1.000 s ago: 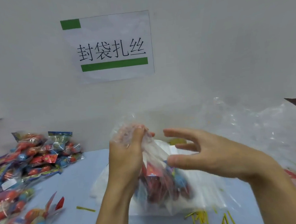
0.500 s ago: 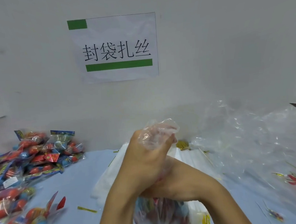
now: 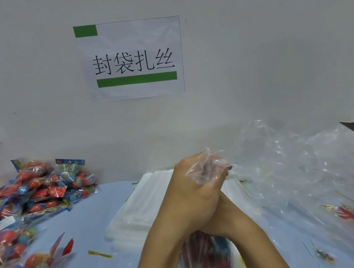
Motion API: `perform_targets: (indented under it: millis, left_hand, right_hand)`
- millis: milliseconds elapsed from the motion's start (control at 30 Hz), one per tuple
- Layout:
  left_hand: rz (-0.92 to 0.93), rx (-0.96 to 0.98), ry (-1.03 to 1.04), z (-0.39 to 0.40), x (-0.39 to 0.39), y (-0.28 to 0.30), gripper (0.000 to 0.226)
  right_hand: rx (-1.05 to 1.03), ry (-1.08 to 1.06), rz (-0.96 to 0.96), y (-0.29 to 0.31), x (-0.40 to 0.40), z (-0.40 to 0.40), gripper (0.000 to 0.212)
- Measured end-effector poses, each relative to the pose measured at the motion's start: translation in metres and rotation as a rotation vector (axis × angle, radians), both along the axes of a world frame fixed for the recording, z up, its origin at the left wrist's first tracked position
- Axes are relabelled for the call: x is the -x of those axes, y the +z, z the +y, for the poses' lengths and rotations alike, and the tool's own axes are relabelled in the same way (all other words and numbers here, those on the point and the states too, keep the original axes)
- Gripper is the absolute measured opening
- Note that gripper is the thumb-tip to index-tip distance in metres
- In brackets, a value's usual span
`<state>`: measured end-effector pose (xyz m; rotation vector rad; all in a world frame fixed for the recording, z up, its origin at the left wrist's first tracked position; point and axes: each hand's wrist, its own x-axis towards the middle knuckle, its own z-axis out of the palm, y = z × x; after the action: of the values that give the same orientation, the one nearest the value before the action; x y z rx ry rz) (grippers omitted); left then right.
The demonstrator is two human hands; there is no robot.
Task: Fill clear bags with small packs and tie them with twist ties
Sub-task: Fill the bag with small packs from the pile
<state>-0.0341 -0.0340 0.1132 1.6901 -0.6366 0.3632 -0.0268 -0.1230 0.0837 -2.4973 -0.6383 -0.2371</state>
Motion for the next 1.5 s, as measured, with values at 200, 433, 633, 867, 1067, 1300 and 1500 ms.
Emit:
perform_targets:
  millis: [200,433,633,867,1067,1300,1500]
  left_hand:
    - [0.01,0.018,0.04,-0.009,-0.001,-0.006,0.021]
    - [0.121,-0.189,0.008,0.032,-0.021,-0.017,0.085]
    - [0.297,-0.389,-0.262,0.056,-0.029,-0.048,0.125]
    - [-0.008,-0.426,-0.051,0.028,-0.036,-0.06,0.133]
    - [0.022,-0.179,-0.135,0.04,-0.039,-0.062,0.103]
    - [0.353,0.461,-0.217,0.03,-0.033,-0.043,0.07]
    - [0.9,0.555,-0.371,0.037,-0.036,-0.044,0.082]
  right_hand:
    - [-0.552,-0.096,0.055,-0.013,-0.013,-0.014,0.021]
    - [-1.235,-0.381,0.276,-0.008,-0.018,-0.053,0.031]
    - [-1.607,-0.451,0.415,-0.003,-0.018,-0.061,0.04]
    - [-1.795,-0.371,0.575,0.002,-0.016,-0.053,0.031]
    - [-1.7,-0.293,0.634,0.015,-0.012,-0.044,0.029]
    - [-1.148,-0.271,0.26,0.032,0.001,-0.015,0.037]
    - [-0.723,-0.1,0.188,0.035,0.01,-0.018,0.033]
